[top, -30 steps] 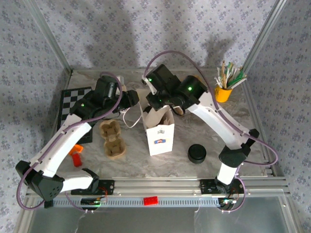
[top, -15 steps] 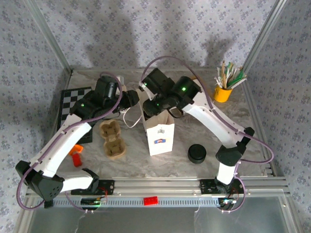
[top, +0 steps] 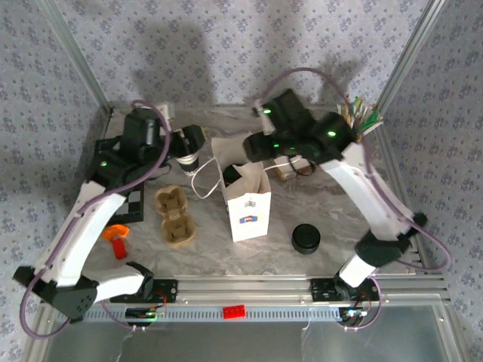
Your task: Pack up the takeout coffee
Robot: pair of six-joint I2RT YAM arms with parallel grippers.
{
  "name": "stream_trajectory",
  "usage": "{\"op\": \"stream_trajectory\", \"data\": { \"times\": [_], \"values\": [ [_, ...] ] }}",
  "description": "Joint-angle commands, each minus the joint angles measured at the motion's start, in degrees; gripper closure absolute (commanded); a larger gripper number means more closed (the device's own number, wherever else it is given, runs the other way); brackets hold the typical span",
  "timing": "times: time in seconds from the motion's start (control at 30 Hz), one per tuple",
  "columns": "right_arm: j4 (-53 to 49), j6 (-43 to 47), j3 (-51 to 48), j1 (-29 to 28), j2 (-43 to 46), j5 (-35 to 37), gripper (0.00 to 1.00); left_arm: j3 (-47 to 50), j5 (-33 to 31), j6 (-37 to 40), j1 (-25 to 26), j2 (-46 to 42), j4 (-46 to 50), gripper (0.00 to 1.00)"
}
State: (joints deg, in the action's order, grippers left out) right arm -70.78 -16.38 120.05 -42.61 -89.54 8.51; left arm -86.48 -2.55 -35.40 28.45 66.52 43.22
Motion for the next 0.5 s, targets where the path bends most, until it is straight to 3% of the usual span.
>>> {"op": "stream_trajectory", "data": {
  "times": [0.0, 0.07, 0.1, 0.2, 0.33, 0.47],
  "values": [
    [5.15, -4.22, -12.1, 8.21, 12.14, 9.4, 0.19, -1.05, -9.39, 6.55, -4.73, -4.87, 6.38, 0.21],
    [10.33, -6.22, -23.85, 15.35, 19.48, 11.16, 0.12, 2.54, -16.66, 7.73, -8.85, -6.68, 7.74, 0.13],
    [13.78, -6.54, -29.84, 18.64, 23.35, 12.45, 0.08, 5.39, -18.58, 7.61, -12.21, -7.36, 7.75, 0.06],
    [22.93, -8.12, -48.75, 28.28, 31.64, 16.93, 0.0, 16.13, -21.61, 6.71, -22.3, -8.48, 2.97, 0.01],
    [40.29, -9.58, -71.26, 35.84, 35.14, 22.31, 0.0, 33.6, -25.23, 10.06, -30.08, -6.72, -15.35, 0.0],
    [62.45, -2.74, -85.41, 37.94, 29.43, 24.61, 0.0, 47.88, -27.29, 17.4, -30.1, -3.15, -38.13, 0.0]
  ]
}}
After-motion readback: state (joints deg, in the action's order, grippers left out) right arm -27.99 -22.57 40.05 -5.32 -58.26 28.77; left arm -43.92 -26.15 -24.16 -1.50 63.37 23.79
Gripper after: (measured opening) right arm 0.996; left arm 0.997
